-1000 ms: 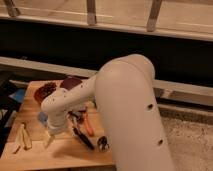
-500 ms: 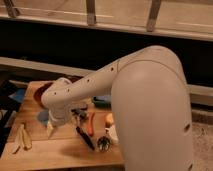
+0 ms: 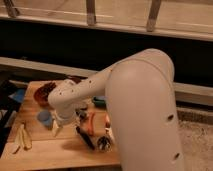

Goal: Place brush in plastic cup

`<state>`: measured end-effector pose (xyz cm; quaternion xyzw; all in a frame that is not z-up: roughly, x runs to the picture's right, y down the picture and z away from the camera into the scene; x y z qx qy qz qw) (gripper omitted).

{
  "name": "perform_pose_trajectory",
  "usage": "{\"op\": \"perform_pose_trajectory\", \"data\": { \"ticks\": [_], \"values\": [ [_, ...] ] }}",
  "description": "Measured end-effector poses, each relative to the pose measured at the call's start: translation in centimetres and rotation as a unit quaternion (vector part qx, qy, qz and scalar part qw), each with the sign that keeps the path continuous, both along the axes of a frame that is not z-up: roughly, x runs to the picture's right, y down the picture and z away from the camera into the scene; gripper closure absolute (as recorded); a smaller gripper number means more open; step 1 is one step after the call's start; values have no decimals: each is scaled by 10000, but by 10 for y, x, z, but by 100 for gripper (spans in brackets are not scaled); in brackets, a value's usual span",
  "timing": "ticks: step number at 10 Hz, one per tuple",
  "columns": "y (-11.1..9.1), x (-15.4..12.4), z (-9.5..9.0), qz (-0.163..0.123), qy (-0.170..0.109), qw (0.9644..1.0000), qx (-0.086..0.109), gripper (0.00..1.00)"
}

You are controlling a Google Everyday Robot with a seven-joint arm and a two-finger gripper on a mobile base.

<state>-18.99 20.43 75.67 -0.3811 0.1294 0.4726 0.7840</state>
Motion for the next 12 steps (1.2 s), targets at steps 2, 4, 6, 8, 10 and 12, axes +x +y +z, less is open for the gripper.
{"op": "perform_pose_trajectory", "data": {
  "ticks": [2, 4, 6, 8, 10, 12],
  "values": [
    [8, 15, 25, 95, 121, 9997, -177, 21],
    [13, 18, 34, 92, 167, 9994, -290, 21],
    [16, 22, 43, 91, 217, 9991, -347, 21],
    [18, 23, 48, 92, 226, 9989, -402, 21],
    [23, 21, 51, 72, 214, 9986, -476, 31],
    [27, 19, 53, 30, 226, 9984, -526, 51]
  ]
}}
